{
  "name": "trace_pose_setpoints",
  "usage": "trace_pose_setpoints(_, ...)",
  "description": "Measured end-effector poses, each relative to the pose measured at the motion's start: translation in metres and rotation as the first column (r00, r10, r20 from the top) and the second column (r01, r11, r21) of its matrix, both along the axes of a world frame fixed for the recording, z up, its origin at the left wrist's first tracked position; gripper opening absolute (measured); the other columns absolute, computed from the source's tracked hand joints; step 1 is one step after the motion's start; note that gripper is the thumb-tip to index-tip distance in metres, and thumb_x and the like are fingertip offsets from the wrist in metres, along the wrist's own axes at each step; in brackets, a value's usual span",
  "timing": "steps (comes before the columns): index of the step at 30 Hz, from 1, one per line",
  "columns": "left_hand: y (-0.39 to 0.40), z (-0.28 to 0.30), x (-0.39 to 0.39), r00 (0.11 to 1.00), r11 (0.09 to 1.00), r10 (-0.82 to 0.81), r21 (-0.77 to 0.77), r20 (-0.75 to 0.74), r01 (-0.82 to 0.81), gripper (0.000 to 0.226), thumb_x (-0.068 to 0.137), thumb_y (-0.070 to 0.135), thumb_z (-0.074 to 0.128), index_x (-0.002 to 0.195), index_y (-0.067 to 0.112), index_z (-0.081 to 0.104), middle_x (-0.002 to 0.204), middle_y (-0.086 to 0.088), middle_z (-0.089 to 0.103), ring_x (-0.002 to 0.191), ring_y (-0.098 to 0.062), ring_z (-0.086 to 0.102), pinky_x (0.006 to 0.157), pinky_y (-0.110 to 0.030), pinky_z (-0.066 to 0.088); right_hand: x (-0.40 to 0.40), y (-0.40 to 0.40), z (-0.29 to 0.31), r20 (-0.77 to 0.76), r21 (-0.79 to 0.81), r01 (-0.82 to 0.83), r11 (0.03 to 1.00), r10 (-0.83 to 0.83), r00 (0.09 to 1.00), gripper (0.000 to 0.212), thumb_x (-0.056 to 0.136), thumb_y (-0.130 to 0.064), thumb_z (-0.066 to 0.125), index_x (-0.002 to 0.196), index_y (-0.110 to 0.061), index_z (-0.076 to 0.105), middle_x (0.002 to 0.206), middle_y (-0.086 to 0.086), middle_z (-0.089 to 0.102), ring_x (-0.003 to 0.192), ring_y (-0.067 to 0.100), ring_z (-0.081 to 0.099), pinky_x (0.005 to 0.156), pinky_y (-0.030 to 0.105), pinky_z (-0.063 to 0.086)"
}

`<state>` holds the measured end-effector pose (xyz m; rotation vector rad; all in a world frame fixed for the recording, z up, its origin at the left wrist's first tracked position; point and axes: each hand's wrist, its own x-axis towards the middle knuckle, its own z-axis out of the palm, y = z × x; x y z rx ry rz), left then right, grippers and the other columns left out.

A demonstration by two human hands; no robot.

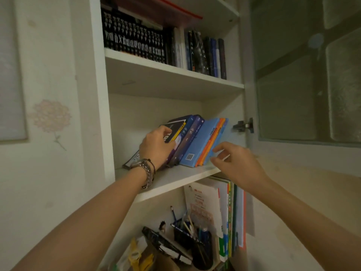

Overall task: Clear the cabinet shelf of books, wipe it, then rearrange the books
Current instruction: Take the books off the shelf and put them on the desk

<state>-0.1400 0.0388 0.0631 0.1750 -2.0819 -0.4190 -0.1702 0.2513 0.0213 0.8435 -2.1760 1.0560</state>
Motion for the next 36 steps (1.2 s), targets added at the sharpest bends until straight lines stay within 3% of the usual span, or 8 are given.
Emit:
trace_pose_setpoints(4,-0.009,-0.003,-0.020,0.998,1.000,-0.025,0.005,0.052,0.025,0.040,0.084,0.026,0.067,0.122,0.022,0.057,0.120,0.000,0.063,0.103,-0.019,0.059,0.075,-0.026,0.043,-0.013,-0.007,0.001,-0.009,-0.045,-0.019,0.999,0.018,1.000,0.019,0.089,-0.024,0.064,0.108,-0.022,0.064,0.078,-0.018,0.057,0.079,0.012,0.062,0.070,0.029,0.050)
trace_pose_setpoints(9,-0.027,-0.018,-0.040,0.994,0.994,-0.035,0.105,0.101,0.025,0.047,0.084,0.024,0.067,0.128,0.022,0.050,0.122,-0.004,0.060,0.105,-0.021,0.059,0.084,-0.035,0.050,-0.028,-0.015,-0.005,-0.015,-0.068,-0.035,0.997,0.034,0.999,0.020,0.090,-0.024,0.063,0.110,-0.021,0.064,0.084,-0.013,0.062,0.077,0.008,0.062,0.062,0.019,0.045)
trace_pose_setpoints(16,-0.039,-0.020,-0.049,0.990,0.999,0.040,0.009,0.133,-0.041,0.045,0.089,0.024,0.064,0.131,0.022,0.049,0.126,-0.003,0.057,0.109,-0.019,0.056,0.081,-0.029,0.045,-0.039,-0.023,-0.023,-0.012,-0.063,-0.096,0.993,0.096,0.995,0.017,0.091,-0.023,0.063,0.108,-0.023,0.064,0.085,-0.013,0.061,0.071,0.000,0.058,0.059,0.012,0.042)
trace_pose_setpoints(19,-0.040,-0.019,-0.046,0.991,0.998,0.055,-0.041,0.123,-0.050,0.042,0.090,0.026,0.062,0.130,0.023,0.050,0.127,-0.002,0.058,0.108,-0.019,0.057,0.075,-0.024,0.040,-0.041,-0.024,-0.028,-0.005,-0.073,-0.105,0.992,0.105,0.994,0.019,0.091,-0.023,0.063,0.109,-0.021,0.065,0.088,-0.010,0.063,0.071,-0.001,0.058,0.062,0.017,0.045)
trace_pose_setpoints(28,-0.033,-0.019,-0.038,0.992,0.992,0.040,-0.122,0.123,-0.025,0.042,0.093,0.022,0.057,0.133,0.018,0.048,0.124,-0.008,0.061,0.103,-0.020,0.061,0.070,-0.020,0.041,-0.037,-0.018,-0.037,0.068,-0.095,-0.122,0.988,0.129,0.989,0.021,0.091,-0.021,0.062,0.112,-0.023,0.063,0.089,-0.010,0.065,0.075,0.002,0.063,0.061,0.011,0.043)
trace_pose_setpoints(36,-0.012,-0.017,-0.018,1.000,0.986,-0.015,-0.166,0.018,0.018,0.041,0.088,0.032,0.063,0.128,0.024,0.057,0.105,-0.004,0.070,0.087,-0.022,0.067,0.073,-0.032,0.056,-0.022,0.011,-0.034,0.082,-0.115,-0.090,0.989,0.100,0.992,0.019,0.091,-0.023,0.062,0.109,-0.029,0.061,0.087,-0.015,0.064,0.073,-0.002,0.060,0.060,0.016,0.046)
